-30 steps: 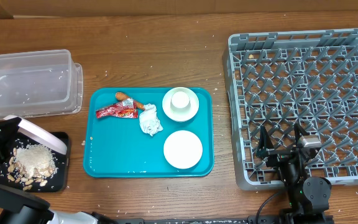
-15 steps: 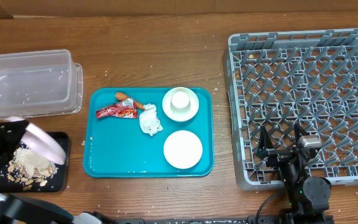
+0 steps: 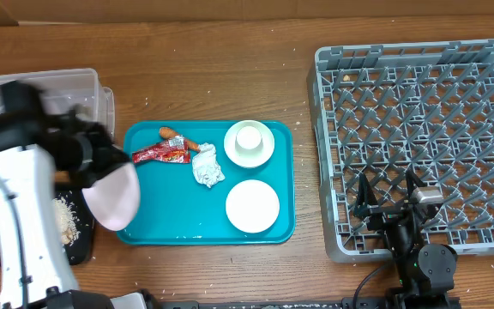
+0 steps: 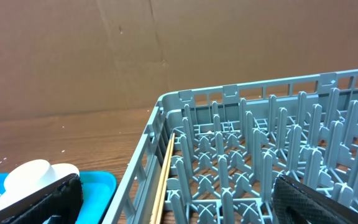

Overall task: Sort waste into correct bins and load items into the dishwasher
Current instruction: 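Carry the emptied plate back right and lower it onto the teal tray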

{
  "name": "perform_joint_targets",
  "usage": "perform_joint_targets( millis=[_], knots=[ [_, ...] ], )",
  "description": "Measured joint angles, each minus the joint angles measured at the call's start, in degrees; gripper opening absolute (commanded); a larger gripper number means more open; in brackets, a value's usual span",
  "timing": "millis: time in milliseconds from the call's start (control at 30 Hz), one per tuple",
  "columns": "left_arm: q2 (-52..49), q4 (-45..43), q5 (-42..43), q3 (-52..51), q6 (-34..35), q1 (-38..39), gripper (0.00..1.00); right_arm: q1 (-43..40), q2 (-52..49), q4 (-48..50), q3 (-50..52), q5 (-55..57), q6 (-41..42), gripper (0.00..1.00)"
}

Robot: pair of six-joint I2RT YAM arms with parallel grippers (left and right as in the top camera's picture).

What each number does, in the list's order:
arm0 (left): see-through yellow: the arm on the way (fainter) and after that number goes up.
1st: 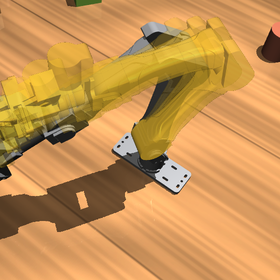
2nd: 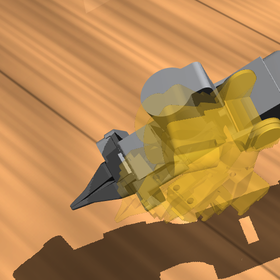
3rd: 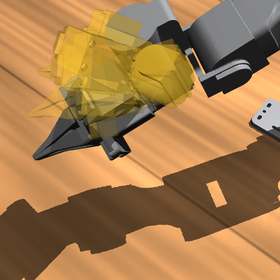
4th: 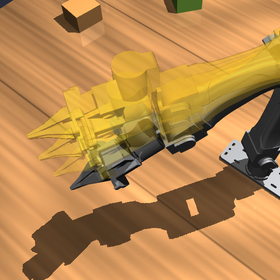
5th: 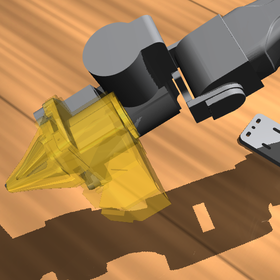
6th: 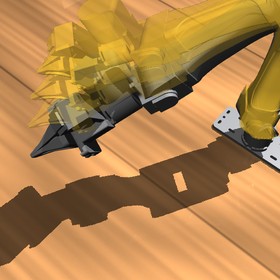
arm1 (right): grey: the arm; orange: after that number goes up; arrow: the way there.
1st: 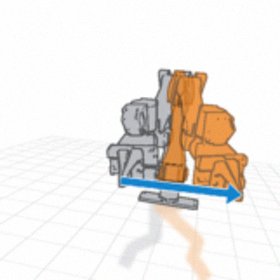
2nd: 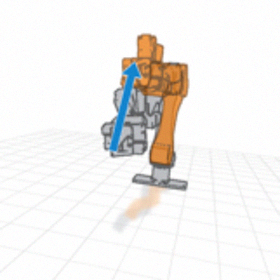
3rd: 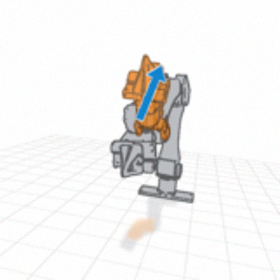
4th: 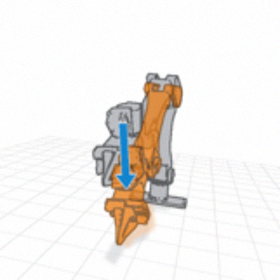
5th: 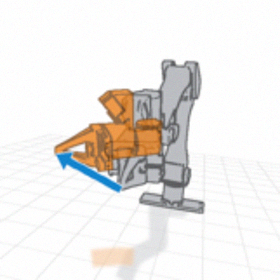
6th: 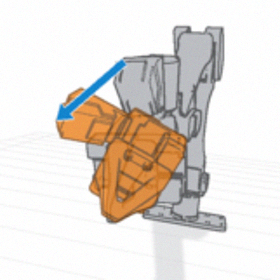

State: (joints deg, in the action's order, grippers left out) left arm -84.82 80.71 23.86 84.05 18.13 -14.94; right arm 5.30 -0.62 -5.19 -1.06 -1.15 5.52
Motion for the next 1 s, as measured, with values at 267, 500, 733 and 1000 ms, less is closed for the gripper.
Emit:
perform_joint_targets(
  millis=[267, 500, 733, 1000],
  knots=[
    [-6.25, -2.34, -16.37, 0.0, 10.78, 23.17, 0.04, 0.0, 0.0, 0.02, 0.0, 0.0, 0.0, 1.0],
    [-15.17, -3.21, -22.29, 0.02, 13.33, 31.56, 0.04, 0.0, 0.0, 0.02, 0.0, 0.0, 0.0, 1.0],
    [-22.84, -3.1, -22.4, 0.0, 13.51, 34.16, 0.04, 0.0, -0.02, 0.07, 0.0, 0.0, 0.0, 1.0],
    [-24.5, -2.69, -23.08, 0.0, 13.99, 35.1, 0.08, 0.0, 0.0, 0.04, 0.0, 0.0, 0.0, 1.0]
  ],
)
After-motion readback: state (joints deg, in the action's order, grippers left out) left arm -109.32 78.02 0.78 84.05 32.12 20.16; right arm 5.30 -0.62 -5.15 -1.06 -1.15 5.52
